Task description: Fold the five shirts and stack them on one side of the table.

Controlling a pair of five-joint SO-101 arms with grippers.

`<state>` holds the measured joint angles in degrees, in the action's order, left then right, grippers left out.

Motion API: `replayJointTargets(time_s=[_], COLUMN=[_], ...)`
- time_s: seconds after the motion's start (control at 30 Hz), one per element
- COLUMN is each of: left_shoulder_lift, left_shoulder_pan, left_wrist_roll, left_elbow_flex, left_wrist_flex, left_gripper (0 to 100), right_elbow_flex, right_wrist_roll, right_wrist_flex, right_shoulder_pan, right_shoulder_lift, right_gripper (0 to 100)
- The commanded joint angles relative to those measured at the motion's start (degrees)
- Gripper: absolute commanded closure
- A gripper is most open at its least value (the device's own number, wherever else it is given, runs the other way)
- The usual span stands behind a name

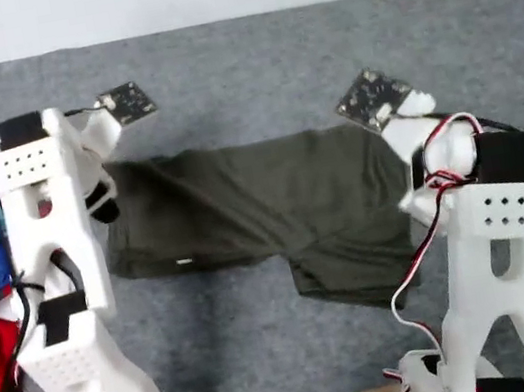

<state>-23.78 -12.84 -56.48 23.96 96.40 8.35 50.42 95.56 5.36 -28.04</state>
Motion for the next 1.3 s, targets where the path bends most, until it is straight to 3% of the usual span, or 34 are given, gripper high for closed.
replayJointTargets(time_s=[0.0,0.13,0.2,0.33,0.57,0.73,0.93,1.27], left_shoulder_lift=[3.87,2.29,-0.09,-6.95,-19.25,-25.67,-33.32,-38.15], left_shoulder_pan=[-1.32,0.09,1.67,3.96,8.09,7.74,5.89,4.66], left_wrist_roll=[-2.2,2.29,11.43,31.03,37.36,37.01,37.01,37.1], left_elbow_flex=[2.15,2.86,2.86,3.21,5.32,14.64,27.82,52.7], left_wrist_flex=[0.18,-5.01,-9.67,-17.05,-25.58,-21.98,-14.15,1.76], left_gripper=[86,97,99,99,99,99,99,99], right_elbow_flex=[-3.25,-3.34,-3.43,-3.43,-6.68,-20.04,-40.26,-60.66], right_wrist_roll=[-2.64,-7.74,-10.37,-14.42,-14.77,-14.68,-14.68,-13.1], right_wrist_flex=[-9.27,-22.46,-28.79,-38.73,-51.91,-50.77,-41.19,-24.92], right_shoulder_pan=[0.48,0.04,-1.63,-5.14,-8.48,-4.62,-1.27,-1.36], right_shoulder_lift=[1.8,11.12,16.31,26.77,43.65,57.98,71.87,75.74], right_gripper=[79.2,94.6,99.4,99.1,98.8,98.8,98.8,98.8])
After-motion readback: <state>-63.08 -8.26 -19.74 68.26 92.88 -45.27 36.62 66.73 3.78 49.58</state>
